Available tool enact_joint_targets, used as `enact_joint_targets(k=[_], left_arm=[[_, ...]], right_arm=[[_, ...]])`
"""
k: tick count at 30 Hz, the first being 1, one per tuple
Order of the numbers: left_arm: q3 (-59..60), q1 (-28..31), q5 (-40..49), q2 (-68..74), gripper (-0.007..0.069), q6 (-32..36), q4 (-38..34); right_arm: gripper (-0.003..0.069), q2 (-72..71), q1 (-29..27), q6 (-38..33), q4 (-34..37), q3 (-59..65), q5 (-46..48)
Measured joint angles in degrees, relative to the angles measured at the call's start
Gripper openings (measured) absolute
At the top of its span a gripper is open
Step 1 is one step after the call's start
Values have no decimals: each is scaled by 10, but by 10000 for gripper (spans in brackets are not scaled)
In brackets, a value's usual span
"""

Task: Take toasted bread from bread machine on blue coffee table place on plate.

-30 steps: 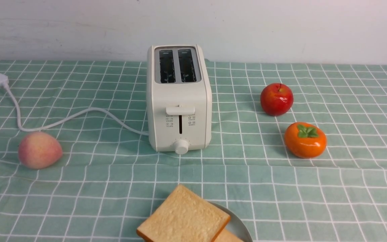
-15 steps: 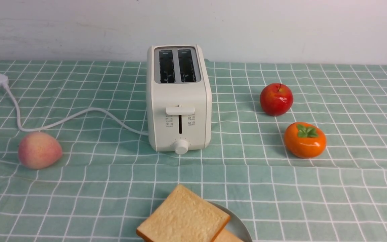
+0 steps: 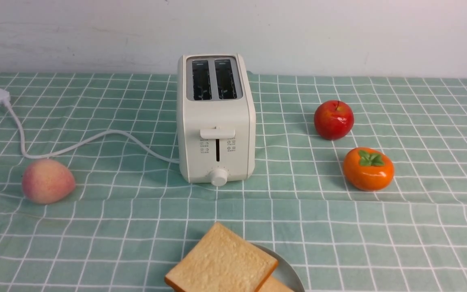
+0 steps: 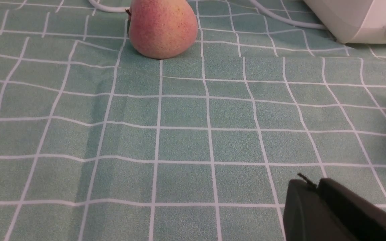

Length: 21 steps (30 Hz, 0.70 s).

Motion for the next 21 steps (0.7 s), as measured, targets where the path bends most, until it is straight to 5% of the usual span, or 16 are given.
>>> enact_joint_targets(k=[14,18,21], left_arm=[[0,0,0,0,61,0,0],[0,0,0,0,68,0,0],[0,0,0,0,71,0,0]], right_arm=[[96,0,-3,-16,133,0,-51],[101,0,-3,-122,223,13,-100],[106,0,-3,-264,313,47,-133]])
